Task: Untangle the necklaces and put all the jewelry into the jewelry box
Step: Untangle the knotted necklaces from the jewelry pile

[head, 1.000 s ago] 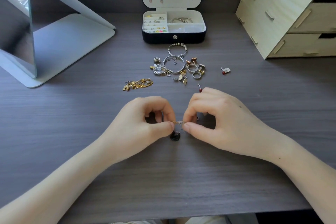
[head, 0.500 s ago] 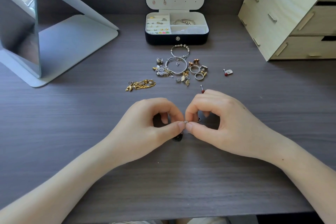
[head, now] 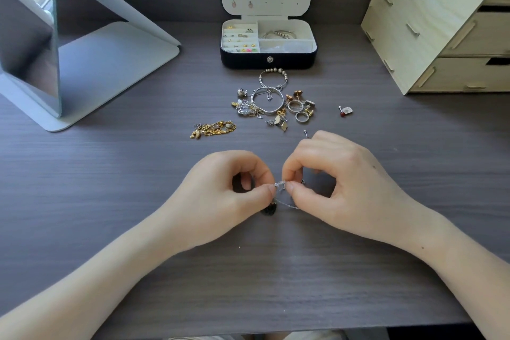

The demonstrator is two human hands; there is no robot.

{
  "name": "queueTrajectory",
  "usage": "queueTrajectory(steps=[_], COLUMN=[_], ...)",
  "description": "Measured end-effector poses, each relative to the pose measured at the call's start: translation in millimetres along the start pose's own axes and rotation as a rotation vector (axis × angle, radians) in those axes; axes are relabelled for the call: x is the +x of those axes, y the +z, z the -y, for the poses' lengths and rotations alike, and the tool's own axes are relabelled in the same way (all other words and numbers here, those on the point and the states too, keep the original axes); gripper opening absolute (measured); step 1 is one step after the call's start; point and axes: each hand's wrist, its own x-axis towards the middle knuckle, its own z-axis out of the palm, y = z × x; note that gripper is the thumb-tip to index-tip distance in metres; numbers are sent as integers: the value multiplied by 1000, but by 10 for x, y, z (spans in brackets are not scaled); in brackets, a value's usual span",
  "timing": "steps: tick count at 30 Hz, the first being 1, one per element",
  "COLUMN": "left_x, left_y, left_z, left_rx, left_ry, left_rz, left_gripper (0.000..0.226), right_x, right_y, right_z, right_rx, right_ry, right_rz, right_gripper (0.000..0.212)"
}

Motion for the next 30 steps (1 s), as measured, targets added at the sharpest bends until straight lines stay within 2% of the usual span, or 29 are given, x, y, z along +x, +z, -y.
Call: queueTrajectory(steps=[4, 9, 15, 25, 30], left_x=[6, 4, 4, 2, -8], left_y=[3, 10, 13, 19, 16], left_z=[-14, -4, 12, -43, -31], left_rx=[-69, -75, -58, 11, 35], left_ry=[-39, -44, -26, 5, 2], left_rz=[-9, -23, -39, -61, -28], left_gripper=[11, 9, 9, 7, 6], right_x=[1, -12, -21, -6, -4], right_y=[-30, -23, 4, 38, 10], right_z=[-8, -49, -28, 9, 5], right_rx=[-46, -115, 20, -31, 21], right_ry=[-14, 36, 40, -2, 51], right_rz=[-50, -72, 2, -94, -136], right_gripper=[7, 10, 22, 12, 12])
